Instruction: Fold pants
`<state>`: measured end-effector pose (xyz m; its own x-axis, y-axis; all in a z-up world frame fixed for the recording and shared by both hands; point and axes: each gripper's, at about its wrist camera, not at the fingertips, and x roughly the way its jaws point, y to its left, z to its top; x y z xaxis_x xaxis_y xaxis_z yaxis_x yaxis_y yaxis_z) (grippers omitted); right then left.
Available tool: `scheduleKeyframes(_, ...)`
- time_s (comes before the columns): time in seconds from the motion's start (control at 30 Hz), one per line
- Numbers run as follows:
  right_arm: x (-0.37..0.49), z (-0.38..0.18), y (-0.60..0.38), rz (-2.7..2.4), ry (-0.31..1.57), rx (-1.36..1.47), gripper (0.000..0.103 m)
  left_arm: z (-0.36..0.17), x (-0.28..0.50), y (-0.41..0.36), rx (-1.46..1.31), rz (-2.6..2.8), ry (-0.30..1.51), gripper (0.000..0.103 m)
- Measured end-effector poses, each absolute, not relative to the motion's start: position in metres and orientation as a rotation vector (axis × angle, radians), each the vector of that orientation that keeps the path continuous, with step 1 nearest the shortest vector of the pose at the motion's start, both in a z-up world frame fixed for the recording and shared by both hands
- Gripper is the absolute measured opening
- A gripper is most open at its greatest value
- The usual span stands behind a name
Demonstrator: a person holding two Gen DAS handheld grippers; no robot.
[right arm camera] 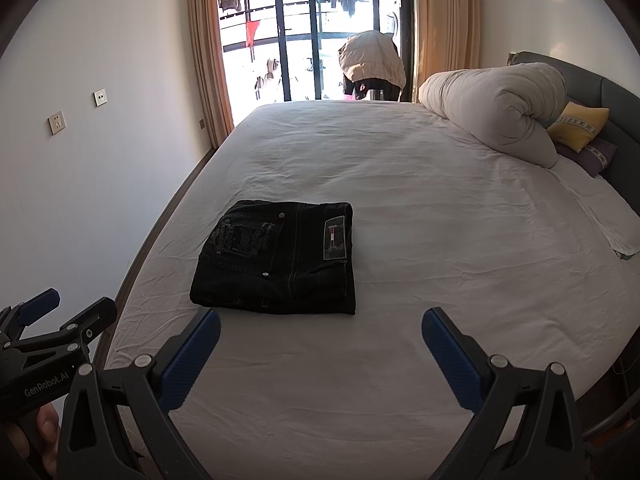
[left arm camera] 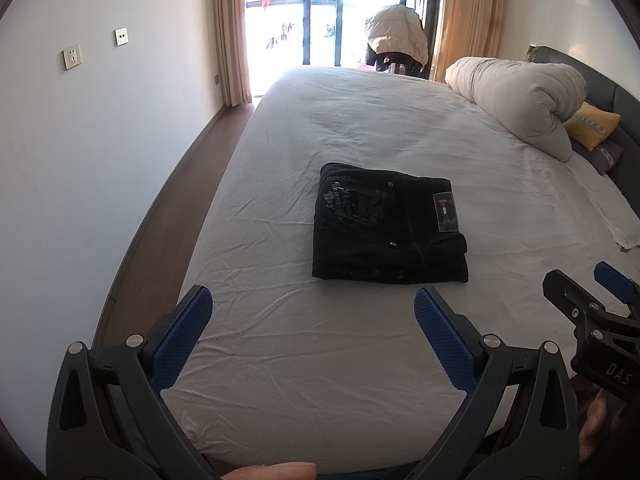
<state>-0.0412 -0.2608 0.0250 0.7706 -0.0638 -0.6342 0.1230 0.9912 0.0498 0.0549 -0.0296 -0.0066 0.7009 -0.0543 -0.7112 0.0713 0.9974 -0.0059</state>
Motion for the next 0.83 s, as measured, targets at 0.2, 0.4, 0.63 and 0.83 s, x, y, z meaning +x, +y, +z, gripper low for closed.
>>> scheduleKeyframes(0.2,-0.041,0.024,-0.261,-0.100,0.685,0.090,0.103,-0.008,0.056,-0.028,0.024,-0.069,0.797,0.103)
scheduleKeyframes(0.4,-0.042,0.022,-0.261,-0.099,0.686,0.090,0.103,-0.009,0.058,-0.028,0.017,-0.073,0.807,0.103)
scheduleKeyframes(0.63,-0.044,0.017,-0.259,-0.096,0.693,0.093,0.103,-0.011,0.059,-0.023,0.006,-0.062,0.818,0.103)
scheduleKeyframes(0.83,-0.047,0.008,-0.262,-0.088,0.708,0.099,0.103,-0.011,0.060,-0.021,0.009,-0.062,0.809,0.103)
